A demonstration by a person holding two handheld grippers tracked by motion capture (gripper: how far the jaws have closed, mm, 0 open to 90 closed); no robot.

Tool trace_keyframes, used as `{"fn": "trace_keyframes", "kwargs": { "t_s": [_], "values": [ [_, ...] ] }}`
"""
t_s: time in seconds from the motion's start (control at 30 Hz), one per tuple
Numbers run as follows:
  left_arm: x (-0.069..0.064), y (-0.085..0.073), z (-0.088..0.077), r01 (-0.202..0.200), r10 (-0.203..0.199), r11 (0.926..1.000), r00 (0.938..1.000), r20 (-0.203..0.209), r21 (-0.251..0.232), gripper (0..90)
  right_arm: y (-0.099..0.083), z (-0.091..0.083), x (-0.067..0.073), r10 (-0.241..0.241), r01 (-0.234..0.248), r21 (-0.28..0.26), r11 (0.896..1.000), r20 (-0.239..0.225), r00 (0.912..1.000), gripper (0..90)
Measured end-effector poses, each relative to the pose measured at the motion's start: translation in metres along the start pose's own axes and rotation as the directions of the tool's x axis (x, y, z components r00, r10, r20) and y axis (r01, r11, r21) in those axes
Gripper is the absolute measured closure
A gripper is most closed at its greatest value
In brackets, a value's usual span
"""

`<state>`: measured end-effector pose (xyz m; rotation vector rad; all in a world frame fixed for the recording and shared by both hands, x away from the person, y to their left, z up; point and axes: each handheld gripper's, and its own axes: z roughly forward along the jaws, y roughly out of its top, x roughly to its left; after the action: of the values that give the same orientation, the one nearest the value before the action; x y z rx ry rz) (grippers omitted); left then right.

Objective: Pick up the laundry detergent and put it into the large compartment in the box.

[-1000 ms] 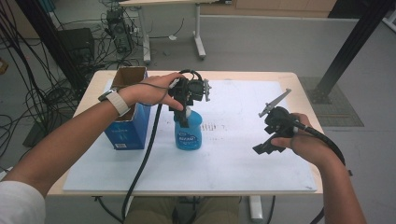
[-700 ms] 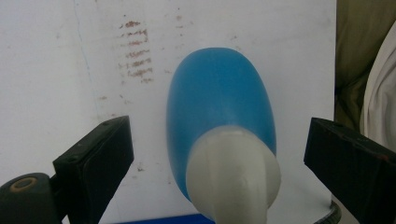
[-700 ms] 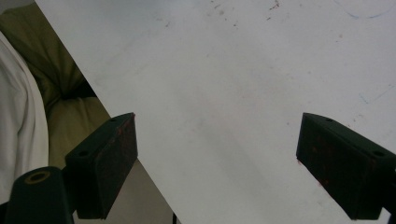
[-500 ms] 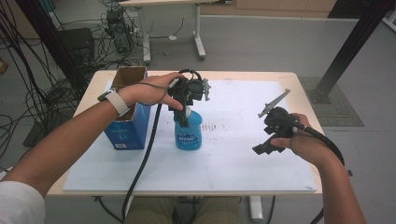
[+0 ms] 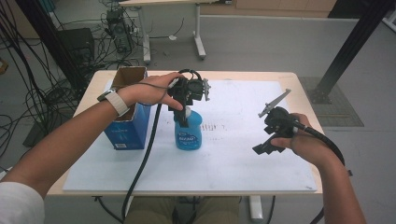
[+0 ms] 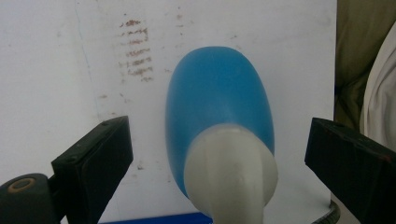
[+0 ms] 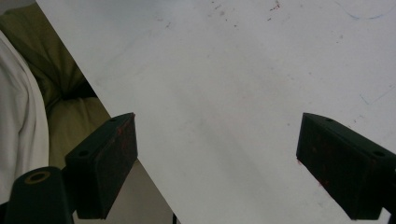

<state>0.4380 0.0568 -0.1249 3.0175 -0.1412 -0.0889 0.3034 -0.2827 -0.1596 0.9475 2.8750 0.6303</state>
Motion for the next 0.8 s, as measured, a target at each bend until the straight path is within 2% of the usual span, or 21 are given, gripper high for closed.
{"fn": "trace_keyframes", "kwargs": {
  "t_s": [0.8],
  "values": [
    [0.0023,0.0011,0.0016,0.003,-0.003,1.0,0.9999,0.012,-0.003,7.5,-0.0029,0.0,-0.0009,0.005,-0.005,-0.003,1.0,0.001,1.0,12.5]
  ]
}}
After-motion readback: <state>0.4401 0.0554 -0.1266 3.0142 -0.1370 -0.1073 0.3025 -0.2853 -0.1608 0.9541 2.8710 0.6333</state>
